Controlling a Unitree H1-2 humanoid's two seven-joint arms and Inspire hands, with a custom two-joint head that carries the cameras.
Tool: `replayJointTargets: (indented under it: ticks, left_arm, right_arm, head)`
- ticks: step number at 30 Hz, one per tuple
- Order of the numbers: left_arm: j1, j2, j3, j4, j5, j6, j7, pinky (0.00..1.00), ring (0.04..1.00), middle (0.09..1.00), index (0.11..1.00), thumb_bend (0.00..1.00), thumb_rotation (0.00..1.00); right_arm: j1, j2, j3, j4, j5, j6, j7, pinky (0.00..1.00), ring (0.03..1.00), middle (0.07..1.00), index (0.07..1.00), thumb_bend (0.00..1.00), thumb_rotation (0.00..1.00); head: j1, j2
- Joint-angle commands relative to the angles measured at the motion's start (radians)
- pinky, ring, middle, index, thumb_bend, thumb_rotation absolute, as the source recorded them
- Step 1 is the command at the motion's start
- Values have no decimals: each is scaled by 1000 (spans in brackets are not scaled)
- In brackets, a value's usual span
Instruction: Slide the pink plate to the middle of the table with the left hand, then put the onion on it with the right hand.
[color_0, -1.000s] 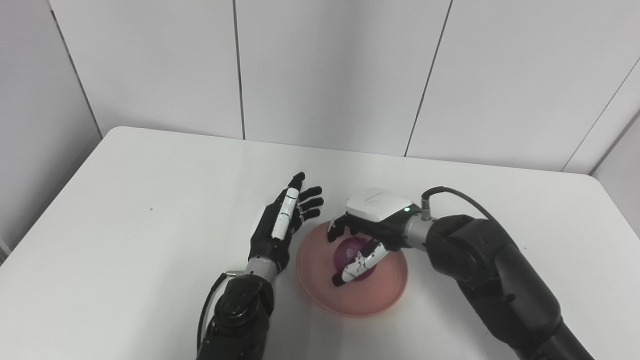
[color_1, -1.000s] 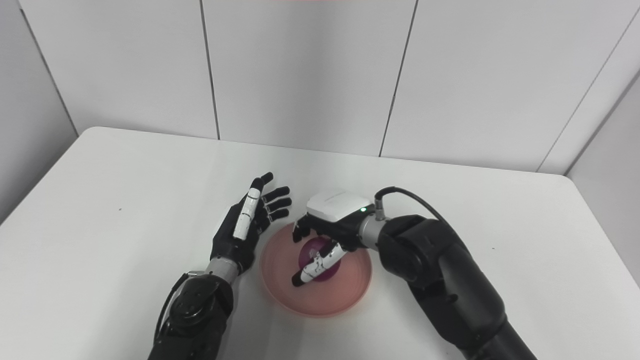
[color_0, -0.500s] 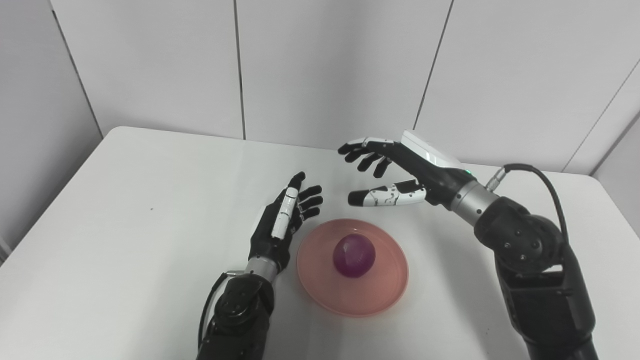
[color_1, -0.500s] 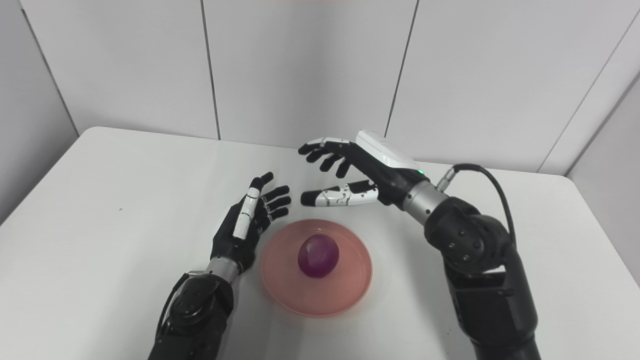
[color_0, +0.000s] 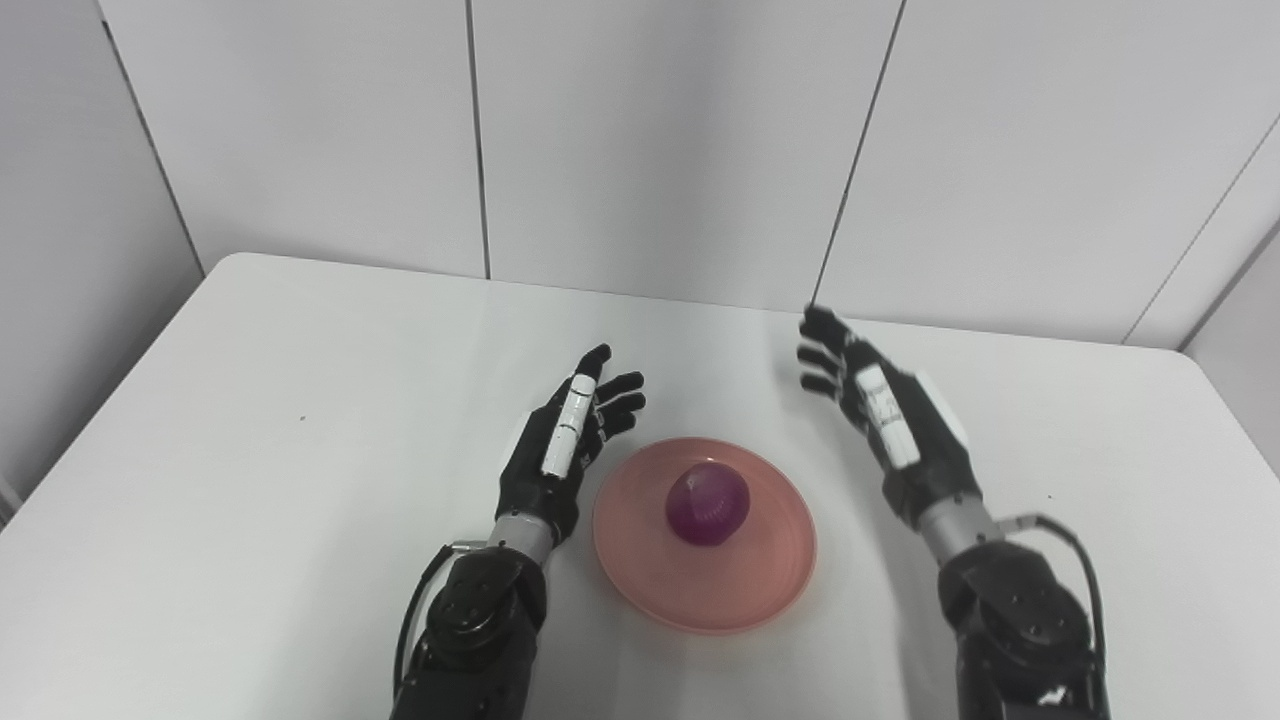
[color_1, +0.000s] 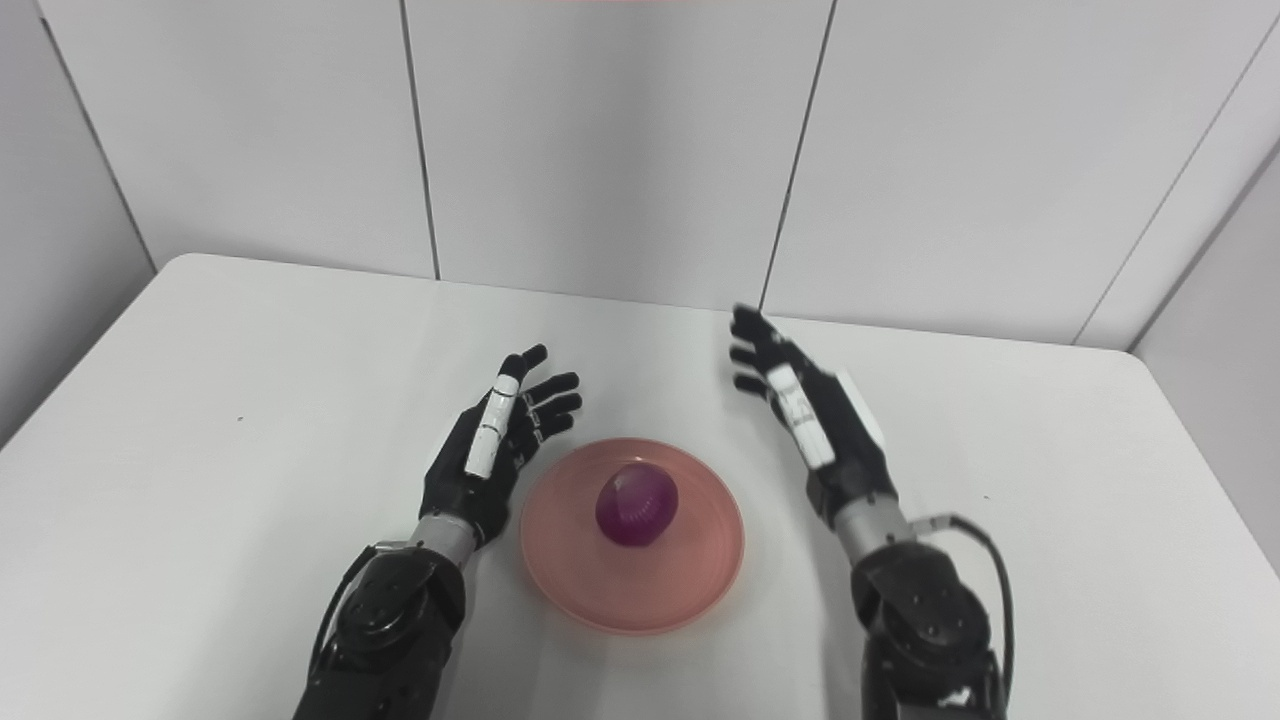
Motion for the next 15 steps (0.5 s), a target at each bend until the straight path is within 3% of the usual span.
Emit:
replayJointTargets:
  ticks: [1,9,15]
  left_arm:
    - [13,1,3,6,-9,35,0,837,786,774,883,652,827]
    - [15,-3,9,-2,-12,36,8,836,788,779,881,659,813]
    - [19,-4,9,-8,-7,20,11,865,799,785,881,653,816]
  right_arm:
    - [-27,4,-6,13,36,-81,-44,887,917,930,921,952,970]
    - [25,52,6,120,82,-155,-148,897,919,935,934,910,984]
    - [64,83,28,198,115,-229,-176,903,912,927,933,835,985]
  head:
    - [-1,0]
    - [-11,3]
    - [-11,3]
